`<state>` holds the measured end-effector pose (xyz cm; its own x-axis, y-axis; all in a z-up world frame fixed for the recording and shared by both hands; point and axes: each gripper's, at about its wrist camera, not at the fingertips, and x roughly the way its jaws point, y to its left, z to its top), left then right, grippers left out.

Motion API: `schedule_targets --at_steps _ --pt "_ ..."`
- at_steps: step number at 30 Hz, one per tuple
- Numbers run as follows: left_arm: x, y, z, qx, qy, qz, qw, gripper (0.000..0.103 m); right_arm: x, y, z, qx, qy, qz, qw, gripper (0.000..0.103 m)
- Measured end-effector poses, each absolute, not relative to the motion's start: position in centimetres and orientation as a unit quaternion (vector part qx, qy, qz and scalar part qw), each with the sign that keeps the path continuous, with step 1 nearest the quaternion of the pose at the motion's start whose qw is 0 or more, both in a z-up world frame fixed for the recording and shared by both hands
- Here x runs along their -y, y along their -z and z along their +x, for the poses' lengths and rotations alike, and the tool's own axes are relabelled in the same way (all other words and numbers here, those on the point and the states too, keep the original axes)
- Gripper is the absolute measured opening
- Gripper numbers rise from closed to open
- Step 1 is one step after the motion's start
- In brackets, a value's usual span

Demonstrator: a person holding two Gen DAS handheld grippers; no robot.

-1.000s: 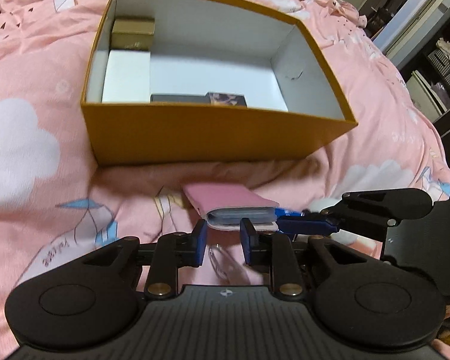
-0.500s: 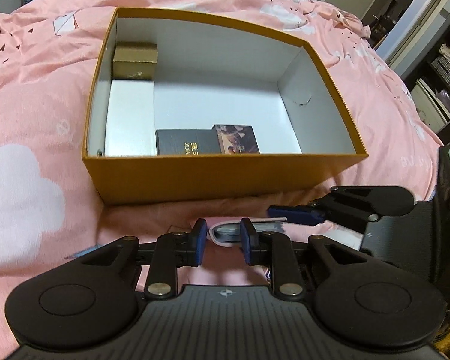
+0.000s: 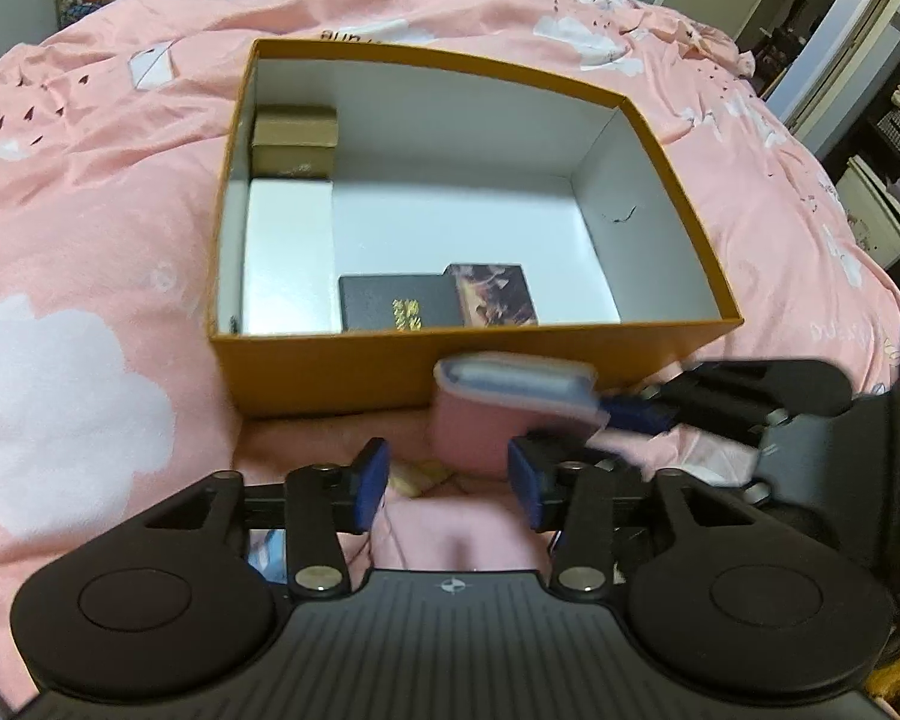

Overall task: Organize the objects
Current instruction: 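Grasp the pink wallet with the right tool while the left tool reaches the pink pouch, then grasp the pink pouch with the left tool and lift it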

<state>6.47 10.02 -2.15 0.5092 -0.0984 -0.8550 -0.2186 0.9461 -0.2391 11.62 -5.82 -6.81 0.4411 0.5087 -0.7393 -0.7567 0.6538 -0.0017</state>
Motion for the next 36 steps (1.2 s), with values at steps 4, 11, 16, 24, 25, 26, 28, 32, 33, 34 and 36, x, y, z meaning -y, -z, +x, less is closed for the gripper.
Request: schedule_targets --at_steps 4,11,16,24,25,26,28,32,33,34,36 --pt "-10.6 2.8 6.0 -0.522 -0.047 -0.183 0.832 0.056 7.4 4.6 10.9 -0.36 -0.366 -0.162 0.843 0.02" --pt "-11.3 5.6 5.7 -0.577 -0.054 -0.238 0.779 0.061 11.4 1.0 10.9 -0.384 -0.348 -0.079 0.852 0.018" --pt "-10.8 5.4 4.2 -0.587 -0.047 -0.245 0.77 0.061 13.5 0.6 10.9 -0.411 -0.338 -0.031 0.846 0.018" --pt "-8.5 3.5 1.8 -0.613 0.015 -0.206 0.763 0.064 14.0 1.2 10.4 -0.421 -0.329 -0.018 0.845 0.018" --pt "-8.0 3.7 1.7 -0.619 0.022 -0.198 0.76 0.064 14.1 1.0 10.3 -0.419 -0.331 -0.017 0.845 0.018" --pt "-7.4 4.2 1.8 -0.626 0.027 -0.189 0.756 0.064 14.2 0.9 10.2 -0.418 -0.333 -0.015 0.845 0.018" --pt "-6.9 4.9 2.1 -0.631 0.022 -0.178 0.755 0.064 14.3 0.5 9.9 -0.416 -0.338 -0.011 0.844 0.017" --pt "-6.5 5.0 2.6 -0.619 0.013 -0.167 0.767 0.052 14.3 0.9 9.7 -0.427 -0.336 -0.016 0.839 0.017" --pt "-6.4 4.6 2.7 -0.615 0.01 -0.16 0.772 0.045 14.4 1.0 9.7 -0.428 -0.331 -0.016 0.84 0.017" --pt "-6.3 4.2 2.8 -0.607 0.008 -0.151 0.78 0.044 14.5 1.2 9.7 -0.429 -0.327 -0.014 0.842 0.017" --pt "-6.4 3.3 3.0 -0.584 0.007 -0.143 0.799 0.043 14.8 1.3 9.9 -0.432 -0.323 -0.006 0.842 0.018"
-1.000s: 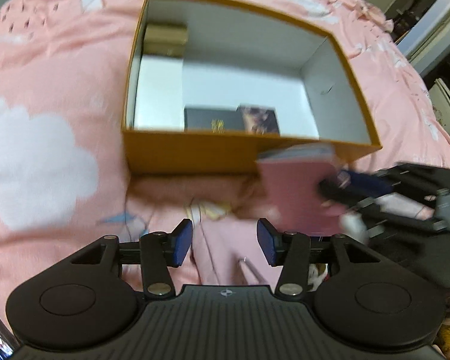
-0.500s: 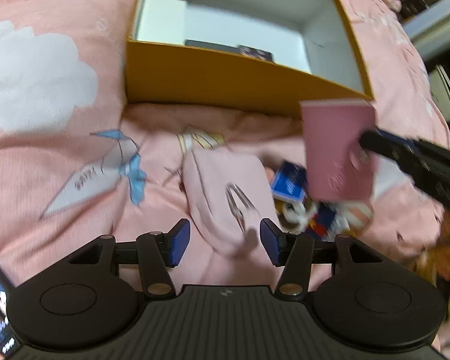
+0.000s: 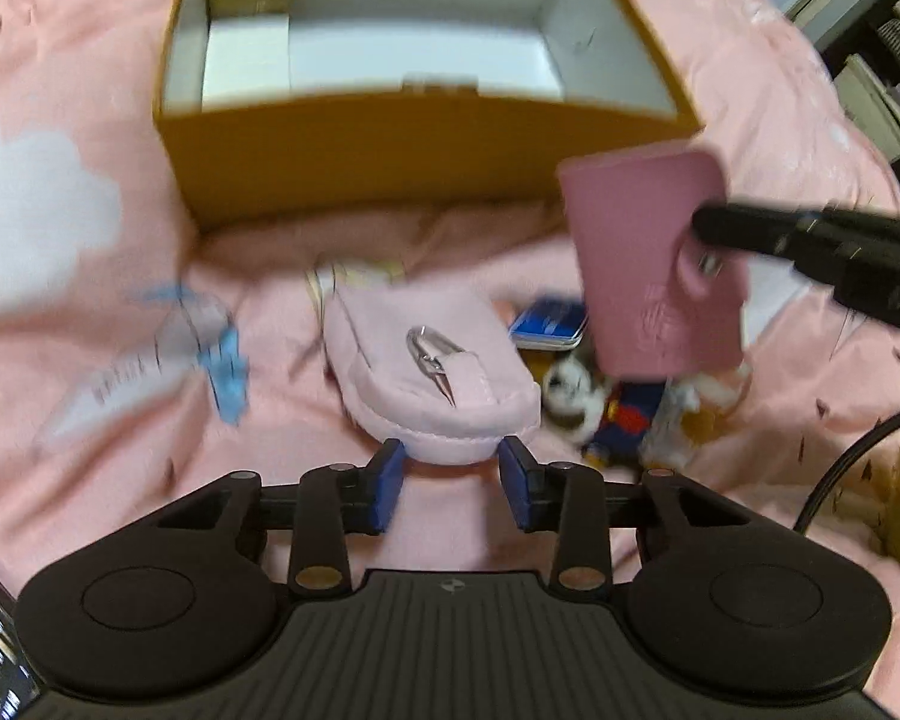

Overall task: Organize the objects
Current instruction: 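Grasp the pink pouch with the left tool and lift it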

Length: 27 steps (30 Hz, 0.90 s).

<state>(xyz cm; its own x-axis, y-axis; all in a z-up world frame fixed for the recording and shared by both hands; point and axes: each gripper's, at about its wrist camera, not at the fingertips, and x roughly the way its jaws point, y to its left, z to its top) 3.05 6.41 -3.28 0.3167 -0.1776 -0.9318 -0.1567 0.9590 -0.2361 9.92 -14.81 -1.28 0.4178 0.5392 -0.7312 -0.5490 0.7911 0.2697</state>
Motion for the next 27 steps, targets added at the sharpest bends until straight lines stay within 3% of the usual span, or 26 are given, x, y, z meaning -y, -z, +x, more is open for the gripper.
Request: schedule_targets --at_steps 5,13,17,27 --pt "-7.1 1.9 4.9 -0.519 0.004 -0.134 0.844 0.043 14.6 1.8 10.9 -0.438 -0.314 0.006 0.843 0.019" --pt "-8.6 3.9 7.5 -0.5 -0.004 -0.134 0.855 0.045 14.6 3.4 13.0 -0.471 -0.295 0.022 0.831 0.027" --pt "-9.0 3.8 6.9 -0.491 0.007 -0.135 0.86 0.068 15.1 4.3 14.7 -0.504 -0.286 0.045 0.813 0.029" --pt "-10.6 6.1 7.4 -0.485 0.015 -0.161 0.86 0.082 16.3 7.9 17.4 -0.574 -0.281 0.087 0.765 0.039"
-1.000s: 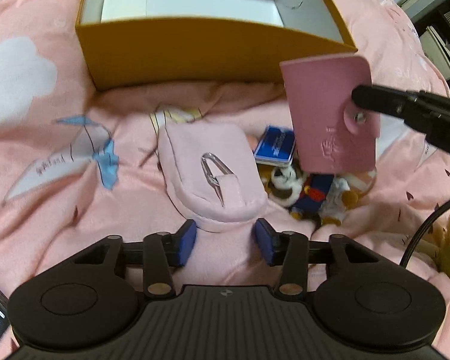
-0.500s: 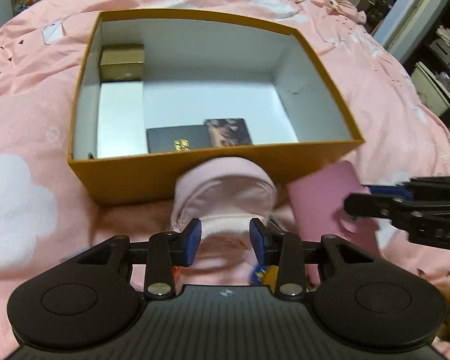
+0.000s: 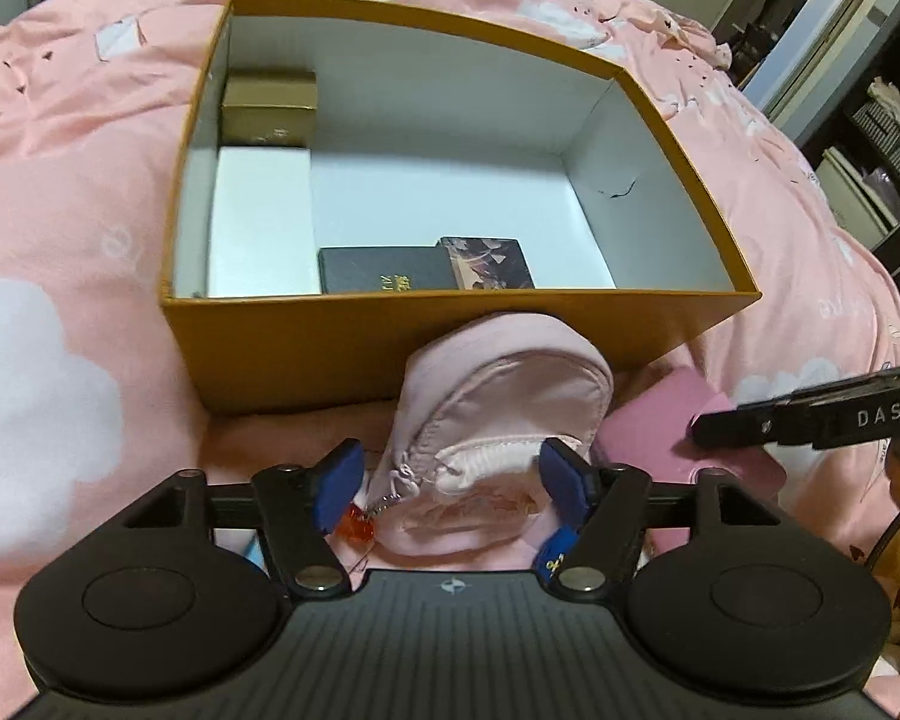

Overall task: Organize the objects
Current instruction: 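Grasp the pink pouch with the left tool and lift it, then carry the pouch and wallet over the orange box with both tools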

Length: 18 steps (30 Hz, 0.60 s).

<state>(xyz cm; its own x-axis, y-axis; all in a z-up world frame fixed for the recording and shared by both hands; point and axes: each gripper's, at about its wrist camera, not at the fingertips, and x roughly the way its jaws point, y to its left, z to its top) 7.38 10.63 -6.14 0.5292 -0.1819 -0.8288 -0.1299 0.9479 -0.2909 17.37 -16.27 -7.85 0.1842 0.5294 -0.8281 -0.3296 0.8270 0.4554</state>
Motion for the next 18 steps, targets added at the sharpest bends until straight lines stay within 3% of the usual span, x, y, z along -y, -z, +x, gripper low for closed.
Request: schedule_targets --at_steps 5,14,18 --pt "-10.5 7.0 7.9 -0.481 0.032 -0.174 0.859 0.079 16.8 9.2 17.8 -0.587 -0.282 0.125 0.749 0.036" --pt "-9.5 6.1 6.8 -0.467 0.021 -0.196 0.862 0.038 16.6 7.9 16.8 -0.564 -0.297 0.139 0.758 0.028" --pt "-8.8 4.5 5.6 -0.45 0.015 -0.182 0.874 0.034 16.5 5.9 15.8 -0.541 -0.311 0.131 0.771 0.021"
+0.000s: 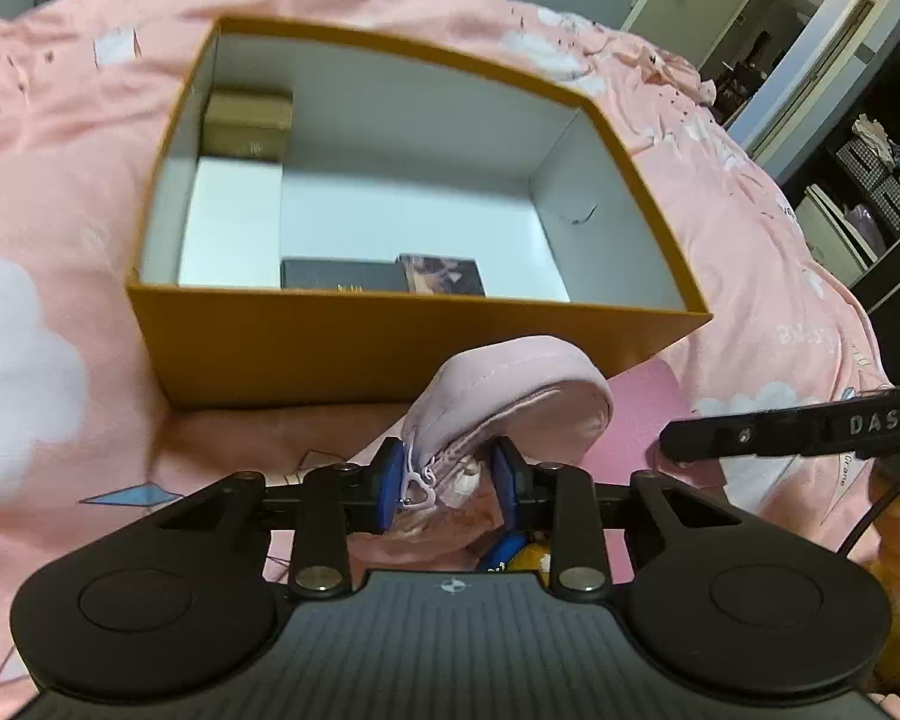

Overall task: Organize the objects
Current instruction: 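Carry the pouch and wallet over the orange box with both tools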

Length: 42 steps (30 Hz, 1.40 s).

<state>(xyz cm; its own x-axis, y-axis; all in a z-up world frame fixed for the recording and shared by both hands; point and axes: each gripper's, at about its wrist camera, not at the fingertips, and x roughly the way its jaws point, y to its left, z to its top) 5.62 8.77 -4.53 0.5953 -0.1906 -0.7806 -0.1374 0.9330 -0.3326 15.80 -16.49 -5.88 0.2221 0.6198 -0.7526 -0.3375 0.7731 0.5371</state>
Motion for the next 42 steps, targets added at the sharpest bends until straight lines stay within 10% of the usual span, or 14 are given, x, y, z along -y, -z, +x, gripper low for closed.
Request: schedule_targets --at_steps 26,42 --pt "-12.6 -6.6 10.2 -0.359 0.028 -0.22 0.907 0.033 15.9 -6.8 18.4 -0.353 -0.344 0.129 0.86 0.017" --pt "-17.7 3.6 22.1 -0.487 -0.022 -0.279 0.827 0.033 13.3 0.0 28.1 -0.416 -0.3 0.165 0.842 0.017"
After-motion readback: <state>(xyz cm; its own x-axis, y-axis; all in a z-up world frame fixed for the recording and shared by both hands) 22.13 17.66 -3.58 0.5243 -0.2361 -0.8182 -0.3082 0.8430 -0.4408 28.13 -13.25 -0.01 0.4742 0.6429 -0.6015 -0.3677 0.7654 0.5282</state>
